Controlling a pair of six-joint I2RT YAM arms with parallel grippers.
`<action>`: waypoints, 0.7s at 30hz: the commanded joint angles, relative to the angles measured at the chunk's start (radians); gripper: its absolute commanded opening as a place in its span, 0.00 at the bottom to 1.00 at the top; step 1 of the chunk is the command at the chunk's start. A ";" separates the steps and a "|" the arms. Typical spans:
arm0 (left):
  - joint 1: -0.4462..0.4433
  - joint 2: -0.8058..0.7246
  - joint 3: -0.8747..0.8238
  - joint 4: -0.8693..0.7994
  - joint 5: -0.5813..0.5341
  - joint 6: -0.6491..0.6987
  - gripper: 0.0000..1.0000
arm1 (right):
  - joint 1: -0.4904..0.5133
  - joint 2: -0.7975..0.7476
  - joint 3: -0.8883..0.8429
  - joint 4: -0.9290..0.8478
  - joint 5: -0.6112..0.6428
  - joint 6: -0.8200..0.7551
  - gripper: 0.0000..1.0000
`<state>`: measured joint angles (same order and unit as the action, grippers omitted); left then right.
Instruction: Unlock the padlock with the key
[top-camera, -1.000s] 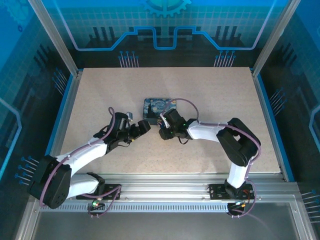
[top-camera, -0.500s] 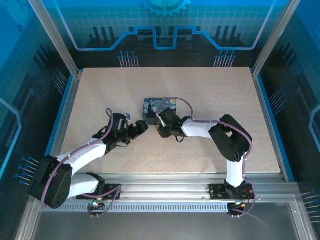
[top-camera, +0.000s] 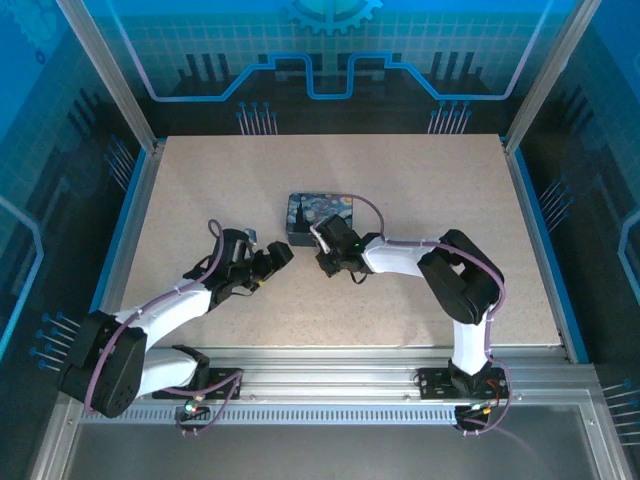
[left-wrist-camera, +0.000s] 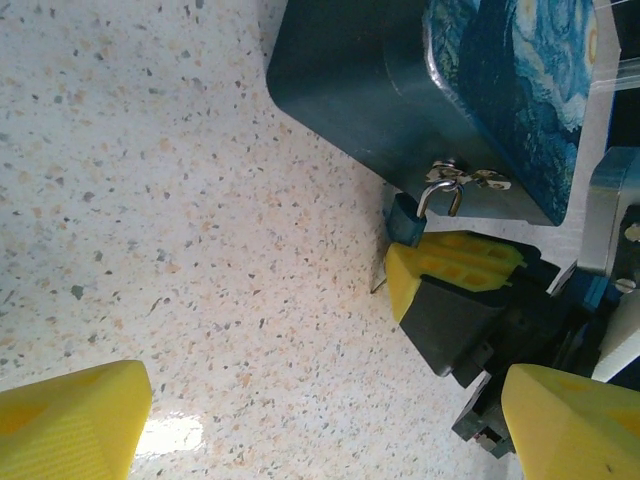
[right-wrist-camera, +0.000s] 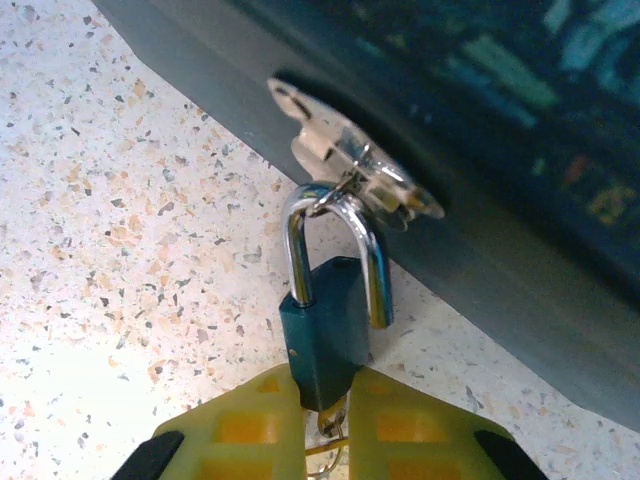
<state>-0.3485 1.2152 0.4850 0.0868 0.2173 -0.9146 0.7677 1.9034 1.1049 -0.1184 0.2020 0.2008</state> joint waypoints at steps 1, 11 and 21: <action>0.013 0.010 -0.020 0.031 0.029 -0.009 0.91 | 0.023 -0.012 -0.023 -0.073 -0.016 -0.034 0.04; 0.050 0.014 -0.022 0.053 0.052 0.003 0.91 | 0.033 -0.061 0.009 -0.172 -0.035 -0.171 0.00; 0.065 0.042 0.026 -0.045 0.108 0.047 0.91 | 0.047 -0.092 0.033 -0.246 -0.017 -0.289 0.00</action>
<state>-0.2932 1.2381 0.4767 0.1112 0.2779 -0.9073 0.7876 1.8473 1.1149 -0.2932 0.1833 -0.0193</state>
